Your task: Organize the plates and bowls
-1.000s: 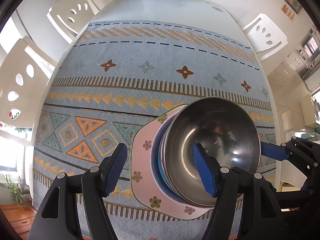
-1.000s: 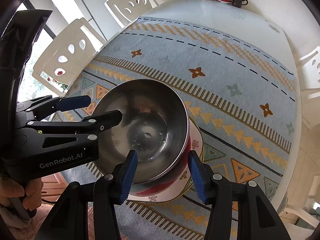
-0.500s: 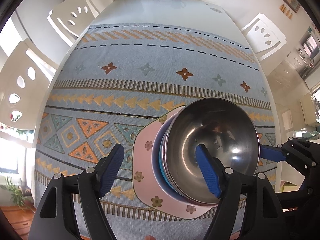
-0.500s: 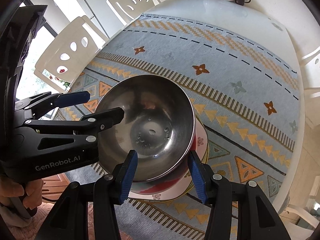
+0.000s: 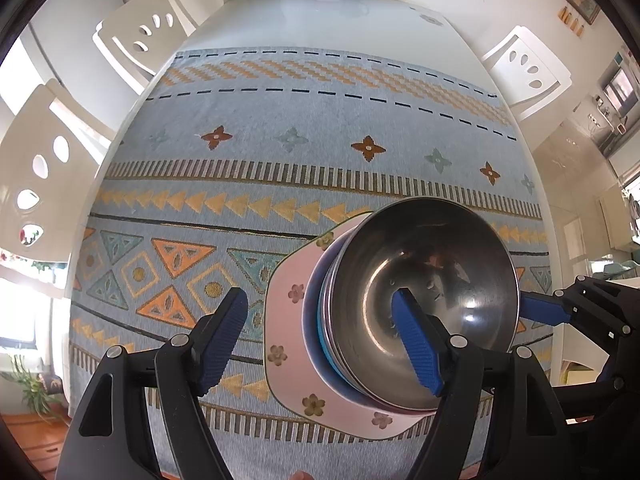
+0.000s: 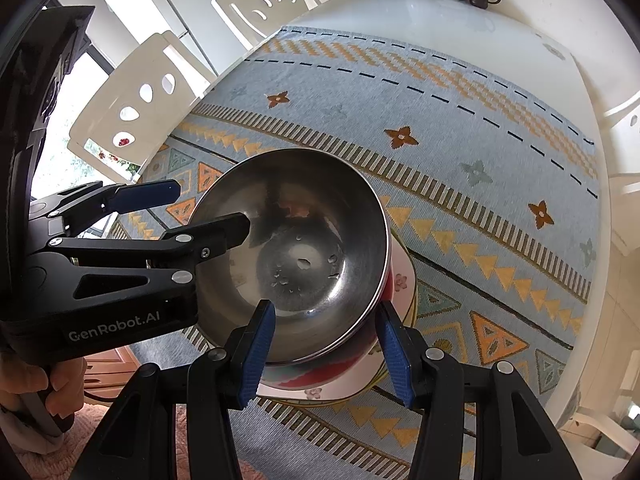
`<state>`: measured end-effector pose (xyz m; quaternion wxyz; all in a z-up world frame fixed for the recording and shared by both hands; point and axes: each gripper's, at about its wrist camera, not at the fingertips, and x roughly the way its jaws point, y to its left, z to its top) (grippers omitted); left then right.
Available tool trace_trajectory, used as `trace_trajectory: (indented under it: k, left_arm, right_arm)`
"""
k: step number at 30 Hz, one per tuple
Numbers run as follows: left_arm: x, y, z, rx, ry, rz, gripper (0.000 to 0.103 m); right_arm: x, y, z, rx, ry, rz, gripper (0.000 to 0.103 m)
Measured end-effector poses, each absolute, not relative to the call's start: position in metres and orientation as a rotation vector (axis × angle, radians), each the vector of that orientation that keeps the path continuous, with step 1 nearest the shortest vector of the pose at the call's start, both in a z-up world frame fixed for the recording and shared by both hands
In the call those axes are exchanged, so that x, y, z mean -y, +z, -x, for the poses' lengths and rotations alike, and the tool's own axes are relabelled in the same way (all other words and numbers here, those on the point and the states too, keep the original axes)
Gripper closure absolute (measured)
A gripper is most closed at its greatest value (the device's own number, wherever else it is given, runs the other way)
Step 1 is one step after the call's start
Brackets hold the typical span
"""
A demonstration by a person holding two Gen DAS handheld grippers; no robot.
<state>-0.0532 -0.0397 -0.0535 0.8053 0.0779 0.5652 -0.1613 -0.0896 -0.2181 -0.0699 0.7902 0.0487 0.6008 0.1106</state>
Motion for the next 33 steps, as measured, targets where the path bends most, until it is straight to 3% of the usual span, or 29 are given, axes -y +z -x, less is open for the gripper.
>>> trace_trajectory:
  k: [33]
  left_arm:
    - [0.0391,-0.0547,0.0527,-1.22,-0.337,-0.17,0.03]
  right_arm:
    - [0.2191,-0.0716,0.0881,-1.3,0.236,-0.11,0.053]
